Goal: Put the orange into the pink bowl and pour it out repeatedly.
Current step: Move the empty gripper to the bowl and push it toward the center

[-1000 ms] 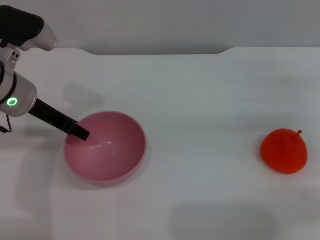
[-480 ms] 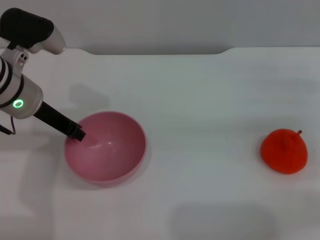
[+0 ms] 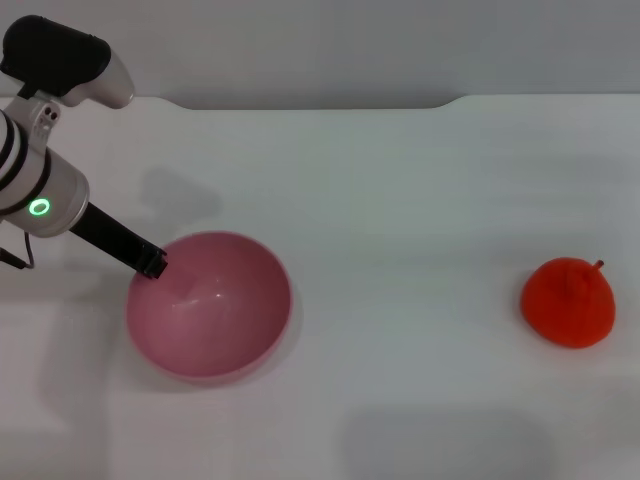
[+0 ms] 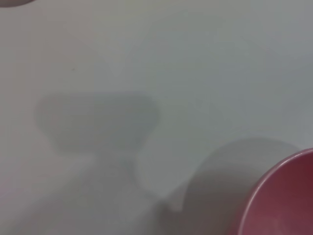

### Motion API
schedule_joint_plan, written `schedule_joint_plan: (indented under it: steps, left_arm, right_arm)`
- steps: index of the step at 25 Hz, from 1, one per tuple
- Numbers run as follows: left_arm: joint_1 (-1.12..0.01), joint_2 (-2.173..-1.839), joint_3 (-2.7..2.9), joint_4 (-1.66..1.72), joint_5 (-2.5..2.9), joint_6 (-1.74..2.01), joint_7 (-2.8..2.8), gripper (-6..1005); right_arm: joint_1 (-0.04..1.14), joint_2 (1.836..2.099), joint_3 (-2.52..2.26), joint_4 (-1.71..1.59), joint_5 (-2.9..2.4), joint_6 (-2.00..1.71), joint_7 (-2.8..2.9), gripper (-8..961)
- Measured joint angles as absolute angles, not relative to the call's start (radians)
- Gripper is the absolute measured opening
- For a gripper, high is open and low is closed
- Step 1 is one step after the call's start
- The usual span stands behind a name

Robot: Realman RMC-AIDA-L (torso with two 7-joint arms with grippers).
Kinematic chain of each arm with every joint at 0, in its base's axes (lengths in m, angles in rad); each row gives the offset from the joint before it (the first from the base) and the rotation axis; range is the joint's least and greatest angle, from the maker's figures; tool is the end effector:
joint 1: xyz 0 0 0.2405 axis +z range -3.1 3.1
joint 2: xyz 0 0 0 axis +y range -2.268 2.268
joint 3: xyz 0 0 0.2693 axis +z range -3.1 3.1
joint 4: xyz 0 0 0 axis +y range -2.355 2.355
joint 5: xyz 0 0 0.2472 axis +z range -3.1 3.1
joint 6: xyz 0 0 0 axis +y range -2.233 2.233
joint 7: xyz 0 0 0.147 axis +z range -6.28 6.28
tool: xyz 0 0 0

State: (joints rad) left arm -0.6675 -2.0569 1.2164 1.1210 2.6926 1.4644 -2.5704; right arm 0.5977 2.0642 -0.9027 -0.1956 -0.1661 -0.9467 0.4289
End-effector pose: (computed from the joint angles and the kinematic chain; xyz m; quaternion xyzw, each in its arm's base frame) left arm -0.2319 0.4251 0.0083 -0.8686 -0.4109 0.1785 0.2119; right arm 0.3685 0.4367 0.0537 -0.5381 0.3326 0.3820 0.6737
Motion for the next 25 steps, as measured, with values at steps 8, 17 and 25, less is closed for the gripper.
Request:
schedule_joint_plan:
  steps: [8,17,25]
  left_arm:
    - [-0.67,-2.057,1.22,1.119,2.691,1.461,-2.571,44]
    - [-0.69,-2.055,1.223,1.12,2.691,1.45,-2.56,42]
    - [-0.727,-2.052,1.219,1.119,2.694,1.41,-2.555,43]
  right_arm:
    - [0.507,1.969,-1.023,-0.497,-0.776,-1.147,1.304,524]
    - [0.695,1.858,-0.811,-0.833,-1.832,-1.742,1.941,524]
    - [0.839,1.906,-0.959,-1.005,-2.641,-1.834,2.172,524]
